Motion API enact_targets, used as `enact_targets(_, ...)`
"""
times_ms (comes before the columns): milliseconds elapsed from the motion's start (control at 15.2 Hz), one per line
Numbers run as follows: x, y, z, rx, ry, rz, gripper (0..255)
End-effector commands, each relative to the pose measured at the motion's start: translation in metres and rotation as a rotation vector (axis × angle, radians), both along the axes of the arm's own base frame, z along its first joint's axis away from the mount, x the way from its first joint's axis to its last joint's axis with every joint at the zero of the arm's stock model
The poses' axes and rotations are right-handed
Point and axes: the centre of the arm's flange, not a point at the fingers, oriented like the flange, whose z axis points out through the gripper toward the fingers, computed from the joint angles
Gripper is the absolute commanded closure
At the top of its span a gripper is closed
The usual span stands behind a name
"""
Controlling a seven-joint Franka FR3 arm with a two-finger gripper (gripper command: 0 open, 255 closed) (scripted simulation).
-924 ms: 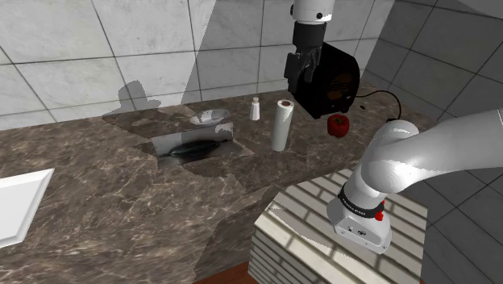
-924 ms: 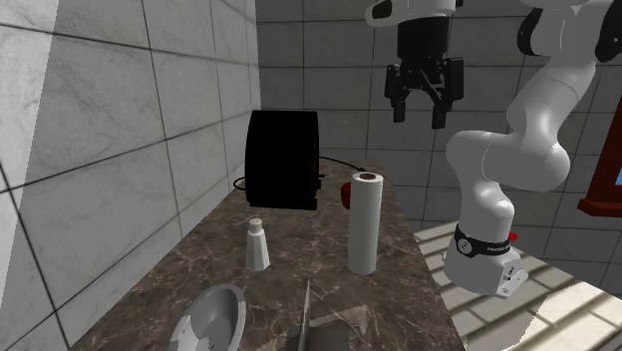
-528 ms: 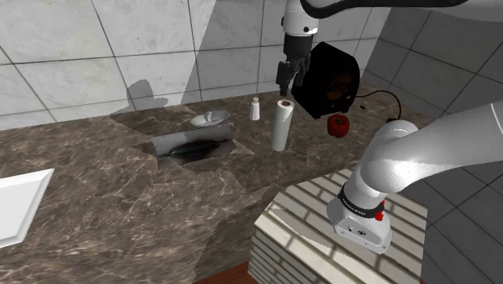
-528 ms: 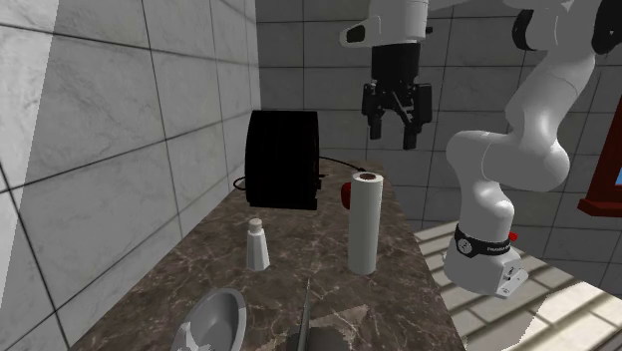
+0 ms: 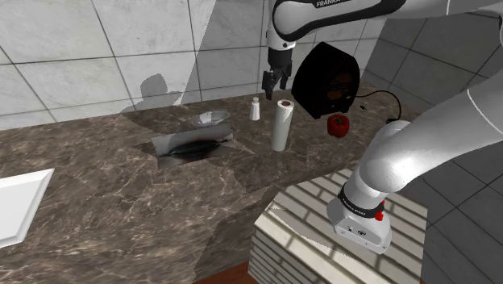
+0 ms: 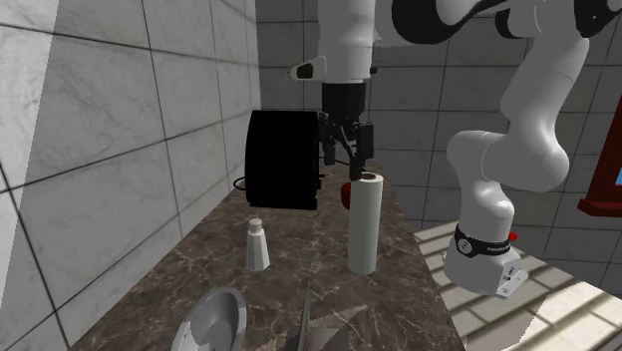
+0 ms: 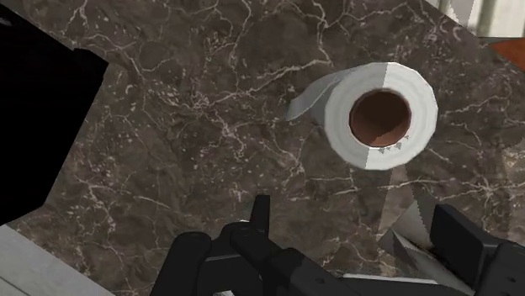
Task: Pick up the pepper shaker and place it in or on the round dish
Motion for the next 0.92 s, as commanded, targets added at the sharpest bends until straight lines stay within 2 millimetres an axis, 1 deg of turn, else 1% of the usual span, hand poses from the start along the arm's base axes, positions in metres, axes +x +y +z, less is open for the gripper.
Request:
enact_targets(0,0.018,-0.010,-0.015,-0.009,-0.008,0.008,0)
enact_targets(858,0.139,-0.073,-0.104,-0.063,-0.049,0.053,0)
